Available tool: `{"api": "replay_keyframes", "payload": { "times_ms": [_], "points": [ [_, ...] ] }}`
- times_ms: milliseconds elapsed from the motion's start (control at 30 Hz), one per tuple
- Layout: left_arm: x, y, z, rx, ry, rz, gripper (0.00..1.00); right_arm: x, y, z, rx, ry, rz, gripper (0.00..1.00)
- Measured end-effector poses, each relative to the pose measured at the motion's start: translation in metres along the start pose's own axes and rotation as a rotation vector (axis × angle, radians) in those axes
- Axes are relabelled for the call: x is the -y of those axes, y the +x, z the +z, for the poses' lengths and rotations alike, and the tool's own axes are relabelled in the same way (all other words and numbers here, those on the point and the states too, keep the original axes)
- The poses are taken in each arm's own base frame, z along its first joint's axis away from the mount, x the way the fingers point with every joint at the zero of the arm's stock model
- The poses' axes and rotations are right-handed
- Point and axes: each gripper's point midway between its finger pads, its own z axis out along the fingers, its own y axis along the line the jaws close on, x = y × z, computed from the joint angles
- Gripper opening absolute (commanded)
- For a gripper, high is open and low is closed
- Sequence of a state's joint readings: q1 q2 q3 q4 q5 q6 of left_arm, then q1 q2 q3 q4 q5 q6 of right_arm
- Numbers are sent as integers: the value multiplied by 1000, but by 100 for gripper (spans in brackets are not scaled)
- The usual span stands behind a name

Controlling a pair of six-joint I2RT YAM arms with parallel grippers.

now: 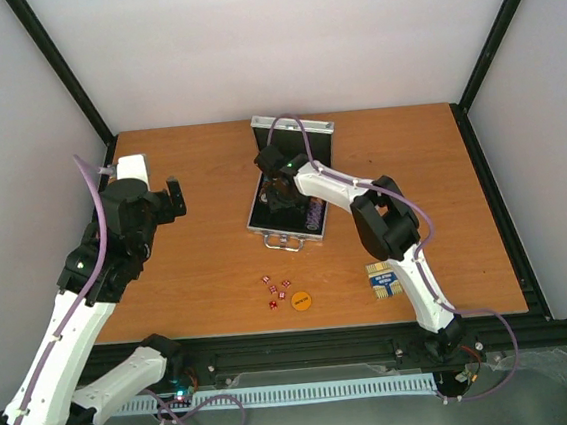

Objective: Pack up texas hold em set

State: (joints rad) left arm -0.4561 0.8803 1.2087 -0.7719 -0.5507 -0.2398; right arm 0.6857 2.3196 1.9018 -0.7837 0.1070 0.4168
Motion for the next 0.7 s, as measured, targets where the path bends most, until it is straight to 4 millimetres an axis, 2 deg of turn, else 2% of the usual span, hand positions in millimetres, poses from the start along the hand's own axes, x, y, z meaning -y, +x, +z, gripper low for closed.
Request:
{"api": "replay_keyframes", "payload": {
  "times_ms": [533, 700],
  "points": [
    [0, 0, 0, -1, 1, 0, 100, 0, -2, -1, 20, 8, -3, 50],
    [0, 0, 0, -1, 1, 0, 100, 10, 1, -6, 15, 46, -9, 50]
  ]
}}
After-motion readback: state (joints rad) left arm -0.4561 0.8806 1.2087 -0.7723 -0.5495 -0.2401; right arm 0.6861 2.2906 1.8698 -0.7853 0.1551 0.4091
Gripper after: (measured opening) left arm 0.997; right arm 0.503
